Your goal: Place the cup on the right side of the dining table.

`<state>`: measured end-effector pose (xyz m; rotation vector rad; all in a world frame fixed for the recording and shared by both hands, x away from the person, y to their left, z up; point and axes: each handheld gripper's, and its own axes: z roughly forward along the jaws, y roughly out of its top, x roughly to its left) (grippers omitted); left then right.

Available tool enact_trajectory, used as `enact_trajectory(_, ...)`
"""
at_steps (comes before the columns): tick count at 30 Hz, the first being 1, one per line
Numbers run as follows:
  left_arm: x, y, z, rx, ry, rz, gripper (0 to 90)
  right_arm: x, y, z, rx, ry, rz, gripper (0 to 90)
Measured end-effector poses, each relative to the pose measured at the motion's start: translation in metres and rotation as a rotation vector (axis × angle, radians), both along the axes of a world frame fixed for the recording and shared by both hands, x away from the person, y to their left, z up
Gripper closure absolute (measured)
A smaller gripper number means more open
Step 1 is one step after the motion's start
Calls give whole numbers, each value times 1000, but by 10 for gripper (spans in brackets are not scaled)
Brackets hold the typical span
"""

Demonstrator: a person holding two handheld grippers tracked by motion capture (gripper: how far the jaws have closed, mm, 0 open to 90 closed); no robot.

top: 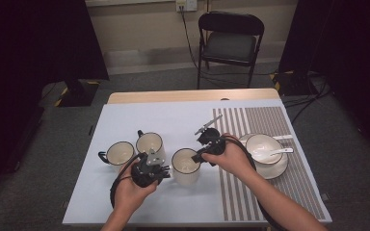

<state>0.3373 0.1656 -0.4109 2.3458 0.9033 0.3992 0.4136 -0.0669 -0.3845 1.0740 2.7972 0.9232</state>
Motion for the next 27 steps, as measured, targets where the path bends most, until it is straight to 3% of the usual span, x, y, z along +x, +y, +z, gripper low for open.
enact_trajectory(5, 0, 0, 0, -2, 7, 8, 785, -3, 6, 1, -13, 9, -34, 732)
enact_trajectory(16, 0, 0, 3, -23, 24, 1, 785, -5, 13, 4, -68, -40, -112, 825)
enact_trajectory(27, -1, -5, 6, -6, -17, 35, 790, -8, 17, 8, -122, -50, -153, 852)
